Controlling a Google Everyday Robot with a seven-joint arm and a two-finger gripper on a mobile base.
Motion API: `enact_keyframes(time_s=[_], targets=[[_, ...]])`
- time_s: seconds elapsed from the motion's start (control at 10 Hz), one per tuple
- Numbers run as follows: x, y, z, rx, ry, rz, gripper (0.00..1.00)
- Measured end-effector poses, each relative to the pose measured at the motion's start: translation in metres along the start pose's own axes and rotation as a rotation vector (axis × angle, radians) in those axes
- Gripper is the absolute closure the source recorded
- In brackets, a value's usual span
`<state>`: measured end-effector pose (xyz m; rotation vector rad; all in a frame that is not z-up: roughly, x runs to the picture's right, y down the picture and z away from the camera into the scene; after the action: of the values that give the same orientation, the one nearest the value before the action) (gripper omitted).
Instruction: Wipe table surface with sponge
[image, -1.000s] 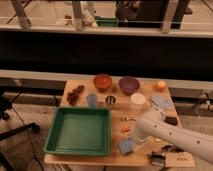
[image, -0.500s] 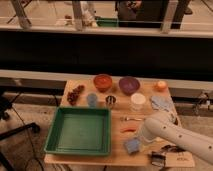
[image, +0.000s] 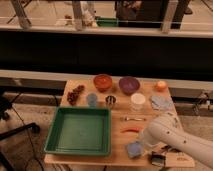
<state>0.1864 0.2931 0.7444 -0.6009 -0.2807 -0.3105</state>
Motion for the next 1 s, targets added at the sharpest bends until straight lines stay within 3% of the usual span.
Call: enact_keyframes(time_s=[0.6, 1.0], targets=[[-0.035, -0.015, 0.017, -0.010, -0.015, -0.060, 1.00], [-0.030, -0.032, 0.021, 0.001, 0.007, -0.062, 1.00]])
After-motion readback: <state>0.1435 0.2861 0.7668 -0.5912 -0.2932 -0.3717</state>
